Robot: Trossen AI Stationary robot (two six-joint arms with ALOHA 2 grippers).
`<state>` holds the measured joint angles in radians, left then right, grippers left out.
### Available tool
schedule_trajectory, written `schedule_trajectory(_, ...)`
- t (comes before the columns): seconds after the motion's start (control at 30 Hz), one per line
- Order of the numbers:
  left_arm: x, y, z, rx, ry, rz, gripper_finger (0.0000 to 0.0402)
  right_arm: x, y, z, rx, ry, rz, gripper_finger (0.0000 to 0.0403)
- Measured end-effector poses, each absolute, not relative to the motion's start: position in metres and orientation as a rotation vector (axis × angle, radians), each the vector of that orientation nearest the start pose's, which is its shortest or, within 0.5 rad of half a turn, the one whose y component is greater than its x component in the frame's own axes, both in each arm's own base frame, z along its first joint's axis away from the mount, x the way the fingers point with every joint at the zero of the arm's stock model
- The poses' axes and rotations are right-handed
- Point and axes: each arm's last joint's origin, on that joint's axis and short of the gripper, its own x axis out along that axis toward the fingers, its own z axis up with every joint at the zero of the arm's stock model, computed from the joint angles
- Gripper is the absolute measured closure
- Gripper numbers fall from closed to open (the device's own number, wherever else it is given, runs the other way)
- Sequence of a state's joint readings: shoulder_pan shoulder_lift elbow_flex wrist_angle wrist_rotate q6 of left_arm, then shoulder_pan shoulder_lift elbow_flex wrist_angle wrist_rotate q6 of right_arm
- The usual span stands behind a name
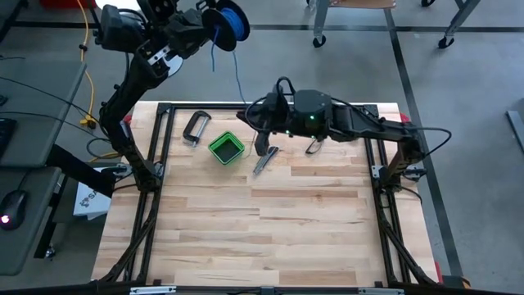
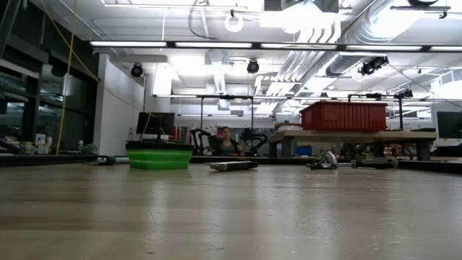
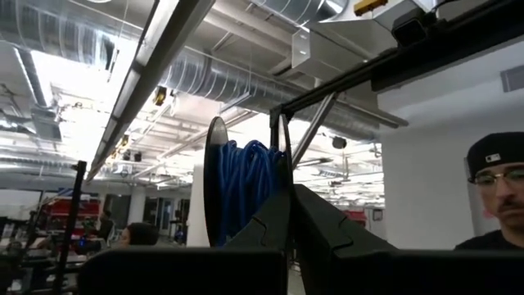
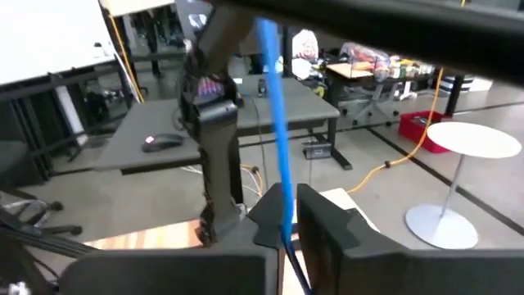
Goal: Coil cords
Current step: Coil the blue wire onto the spool
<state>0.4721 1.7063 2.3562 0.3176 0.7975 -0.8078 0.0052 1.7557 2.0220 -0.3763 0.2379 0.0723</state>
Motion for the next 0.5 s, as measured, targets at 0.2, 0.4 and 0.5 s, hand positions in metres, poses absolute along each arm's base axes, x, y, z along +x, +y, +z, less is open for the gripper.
schedule_trajectory(0.2,0.2451,0.1018,0.6334,-0.187,-0.592,-0.575,0.04,0.3838,-0.0039,0.4805,0.071,0.05,-0.23,0.0344)
schedule_trajectory(0.4,0.2454,0.1017,0.6332,-0.198,-0.587,-0.578,0.04,0.3839,-0.004,0.483,0.074,0.024,-0.229,0.0259)
schedule_trajectory(0.5,0.2455,0.1016,0.6332,-0.199,-0.586,-0.578,0.04,0.3839,-0.0042,0.4828,0.074,0.025,-0.229,0.022)
